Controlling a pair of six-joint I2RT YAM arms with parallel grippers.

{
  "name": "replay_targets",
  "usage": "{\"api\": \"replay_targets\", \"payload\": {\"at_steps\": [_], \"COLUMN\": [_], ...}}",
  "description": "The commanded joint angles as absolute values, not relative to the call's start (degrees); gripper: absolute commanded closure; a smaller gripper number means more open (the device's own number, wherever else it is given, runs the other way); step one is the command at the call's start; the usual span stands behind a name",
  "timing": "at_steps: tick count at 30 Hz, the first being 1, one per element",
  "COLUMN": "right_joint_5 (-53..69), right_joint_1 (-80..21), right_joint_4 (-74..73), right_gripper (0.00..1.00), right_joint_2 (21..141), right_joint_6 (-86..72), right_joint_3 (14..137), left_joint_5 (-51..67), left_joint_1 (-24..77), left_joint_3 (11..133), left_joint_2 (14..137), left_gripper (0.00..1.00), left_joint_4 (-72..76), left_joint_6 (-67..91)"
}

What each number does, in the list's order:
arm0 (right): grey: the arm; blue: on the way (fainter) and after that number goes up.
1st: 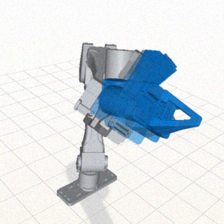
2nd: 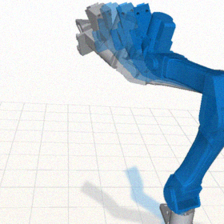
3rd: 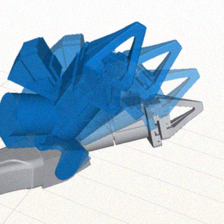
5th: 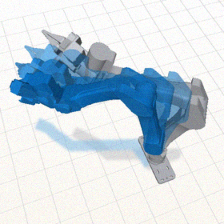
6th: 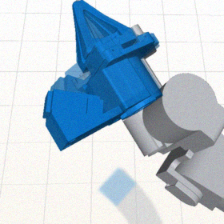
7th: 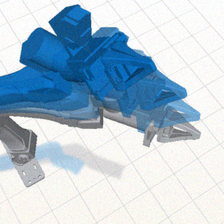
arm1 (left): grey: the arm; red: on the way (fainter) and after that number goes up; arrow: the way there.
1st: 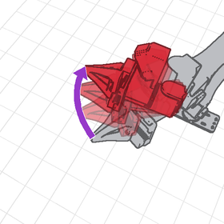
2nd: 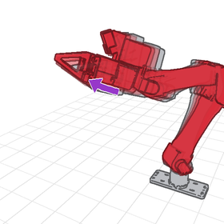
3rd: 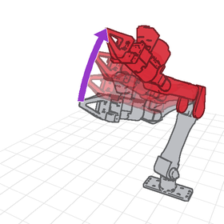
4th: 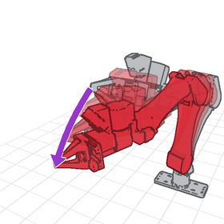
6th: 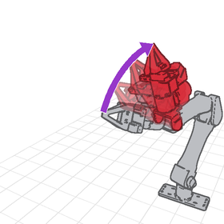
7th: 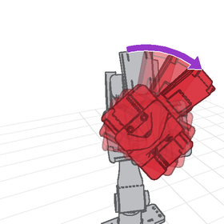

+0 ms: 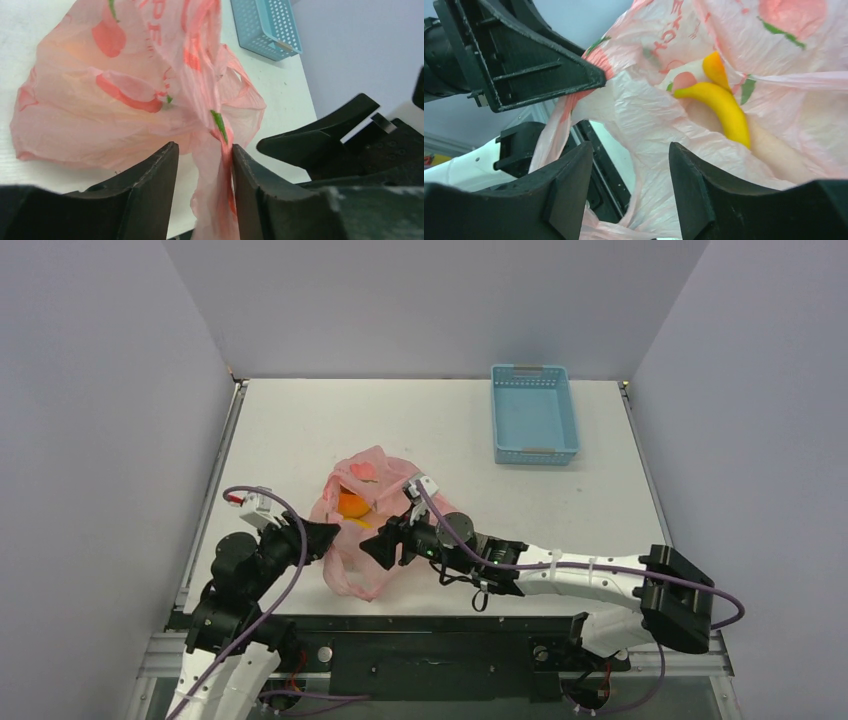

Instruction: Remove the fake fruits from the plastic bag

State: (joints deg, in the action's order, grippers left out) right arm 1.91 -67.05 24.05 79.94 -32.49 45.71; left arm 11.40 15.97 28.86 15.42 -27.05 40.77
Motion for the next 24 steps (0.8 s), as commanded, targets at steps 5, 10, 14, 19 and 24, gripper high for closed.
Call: {"api": "replay_targets", "payload": {"at_steps": [5,10,14,19,24], "right_joint_5": [-1.58,-5.01,-5.64,-4.21,-3.06], "right_joint_1": [-64.17,-63.53,-60.74,-58.05,-58.27], "right_joint_4": [15.93,13.37,13.06,10.15,16.35], "right_gripper": [0.47,0.48,0.48,0.59,0.81], "right_joint_2": [78.98,82.02,82.61,86.55,95.16], "right_joint_6": [-28.50,-31.49,-35.40,-35.62,-35.20], "right_joint_3": [46.99,49.88,50.62,53.73,55.14], "left_joint_5": [1.99,6.00,15.65,19.67,13.05], "left_joint_1": [15.72,15.70,15.73,15.73,15.74], "left_joint_3": [39.00,37.39,34.52,33.62,39.58], "left_joint_2": [20.61,24.64,29.32,32.81,37.68], "left_gripper": [0.21,0.11,0.12,0.28,0.86], "left_joint_4": [-38.07,-32.14,-25.54,-25.16,-38.11], "left_joint_6": [42.19,42.03,42.01,41.47,37.98]}}
